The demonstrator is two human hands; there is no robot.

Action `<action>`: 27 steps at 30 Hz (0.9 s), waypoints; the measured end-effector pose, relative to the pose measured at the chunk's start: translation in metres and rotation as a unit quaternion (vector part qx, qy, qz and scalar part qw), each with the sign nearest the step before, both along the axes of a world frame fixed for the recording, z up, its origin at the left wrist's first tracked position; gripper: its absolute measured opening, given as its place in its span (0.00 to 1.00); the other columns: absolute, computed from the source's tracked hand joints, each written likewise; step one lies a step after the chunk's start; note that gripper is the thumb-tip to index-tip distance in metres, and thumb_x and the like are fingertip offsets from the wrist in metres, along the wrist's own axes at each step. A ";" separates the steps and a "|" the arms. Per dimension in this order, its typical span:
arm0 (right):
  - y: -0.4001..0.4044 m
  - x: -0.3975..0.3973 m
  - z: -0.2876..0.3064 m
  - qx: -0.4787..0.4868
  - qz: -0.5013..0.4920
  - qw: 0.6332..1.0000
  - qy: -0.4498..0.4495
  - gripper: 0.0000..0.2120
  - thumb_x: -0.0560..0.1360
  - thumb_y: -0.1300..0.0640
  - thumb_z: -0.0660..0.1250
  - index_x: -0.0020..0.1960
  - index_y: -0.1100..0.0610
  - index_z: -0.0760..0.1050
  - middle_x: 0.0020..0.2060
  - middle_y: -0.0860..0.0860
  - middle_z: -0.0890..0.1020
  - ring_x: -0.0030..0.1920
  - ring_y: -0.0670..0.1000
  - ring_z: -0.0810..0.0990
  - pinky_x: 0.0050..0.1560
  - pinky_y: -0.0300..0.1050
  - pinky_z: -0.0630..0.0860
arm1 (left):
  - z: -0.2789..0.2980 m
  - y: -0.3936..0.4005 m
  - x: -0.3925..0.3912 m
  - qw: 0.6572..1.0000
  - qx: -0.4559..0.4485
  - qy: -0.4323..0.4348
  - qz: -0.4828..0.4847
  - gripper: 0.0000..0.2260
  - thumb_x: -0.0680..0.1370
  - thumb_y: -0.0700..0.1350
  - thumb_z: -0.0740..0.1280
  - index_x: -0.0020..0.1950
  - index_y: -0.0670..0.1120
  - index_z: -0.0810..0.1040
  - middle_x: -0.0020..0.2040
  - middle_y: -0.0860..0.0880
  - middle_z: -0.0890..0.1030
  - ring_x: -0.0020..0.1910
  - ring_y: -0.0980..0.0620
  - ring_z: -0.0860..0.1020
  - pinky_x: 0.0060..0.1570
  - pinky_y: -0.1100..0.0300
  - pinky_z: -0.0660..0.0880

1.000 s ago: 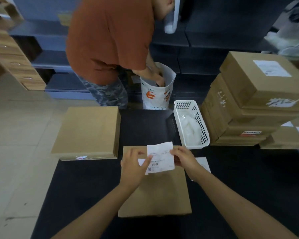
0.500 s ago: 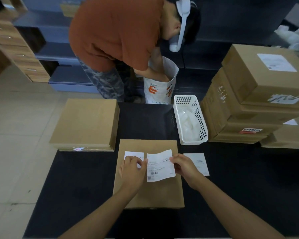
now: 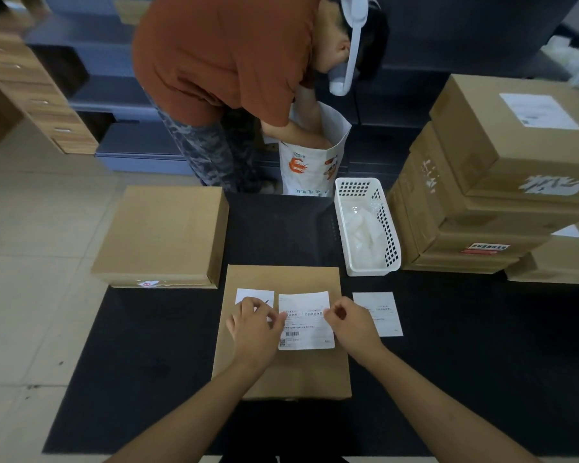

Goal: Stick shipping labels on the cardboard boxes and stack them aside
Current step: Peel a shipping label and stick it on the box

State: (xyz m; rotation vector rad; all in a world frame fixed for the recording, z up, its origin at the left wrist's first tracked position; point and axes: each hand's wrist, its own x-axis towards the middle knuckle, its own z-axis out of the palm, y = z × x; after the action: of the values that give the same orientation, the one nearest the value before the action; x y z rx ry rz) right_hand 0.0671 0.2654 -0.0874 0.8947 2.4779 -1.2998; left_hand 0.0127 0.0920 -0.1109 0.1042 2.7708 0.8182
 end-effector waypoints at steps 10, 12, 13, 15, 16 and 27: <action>-0.006 0.004 -0.013 0.102 0.027 0.994 -0.015 0.08 0.78 0.51 0.64 0.41 0.53 0.72 0.42 0.48 0.76 0.39 0.46 0.75 0.37 0.35 0.69 | -0.002 -0.003 0.000 0.997 -0.056 0.033 -0.049 0.12 0.77 0.59 0.64 0.47 0.52 0.80 0.59 0.54 0.70 0.62 0.54 0.65 0.66 0.57 0.55; -0.007 0.004 -0.014 0.111 0.031 0.993 -0.007 0.08 0.78 0.51 0.64 0.41 0.52 0.72 0.42 0.47 0.75 0.40 0.46 0.75 0.38 0.36 0.71 | -0.002 -0.003 0.000 0.994 -0.084 0.036 -0.063 0.13 0.77 0.60 0.63 0.47 0.53 0.80 0.59 0.55 0.70 0.62 0.54 0.64 0.67 0.56 0.55; -0.007 0.004 -0.014 0.117 0.034 0.993 -0.005 0.08 0.77 0.51 0.64 0.41 0.52 0.72 0.42 0.47 0.75 0.40 0.46 0.75 0.40 0.38 0.73 | -0.002 -0.003 -0.001 0.993 -0.092 0.037 -0.069 0.13 0.78 0.60 0.62 0.48 0.53 0.80 0.59 0.55 0.69 0.63 0.54 0.64 0.67 0.56 0.54; -0.008 0.004 -0.016 0.133 0.044 0.990 -0.003 0.08 0.77 0.51 0.63 0.41 0.52 0.71 0.42 0.47 0.74 0.41 0.46 0.74 0.43 0.41 0.76 | -0.001 -0.003 -0.001 0.991 -0.099 0.041 -0.075 0.13 0.78 0.60 0.62 0.48 0.53 0.80 0.59 0.55 0.69 0.63 0.54 0.64 0.67 0.56 0.54; -0.008 0.004 -0.017 0.142 0.051 0.988 -0.003 0.08 0.77 0.51 0.63 0.41 0.52 0.71 0.42 0.47 0.74 0.42 0.46 0.74 0.44 0.42 0.76 | -0.001 -0.003 -0.002 0.991 -0.101 0.043 -0.077 0.13 0.78 0.60 0.62 0.49 0.53 0.80 0.59 0.55 0.69 0.63 0.54 0.64 0.67 0.56 0.54; -0.016 0.001 -0.016 0.362 0.175 0.913 -0.062 0.16 0.80 0.47 0.53 0.60 0.57 0.68 0.55 0.54 0.72 0.55 0.52 0.71 0.56 0.46 0.70 | -0.001 -0.007 -0.003 0.978 -0.153 0.077 -0.116 0.15 0.77 0.60 0.62 0.54 0.51 0.78 0.61 0.52 0.70 0.63 0.51 0.68 0.68 0.52 0.58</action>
State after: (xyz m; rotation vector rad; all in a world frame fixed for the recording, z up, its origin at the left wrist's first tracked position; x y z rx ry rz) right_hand 0.0679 0.2492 -0.1031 0.5695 2.8540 -0.1792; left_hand 0.0098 0.0852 -0.1121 0.4410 2.9148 0.3331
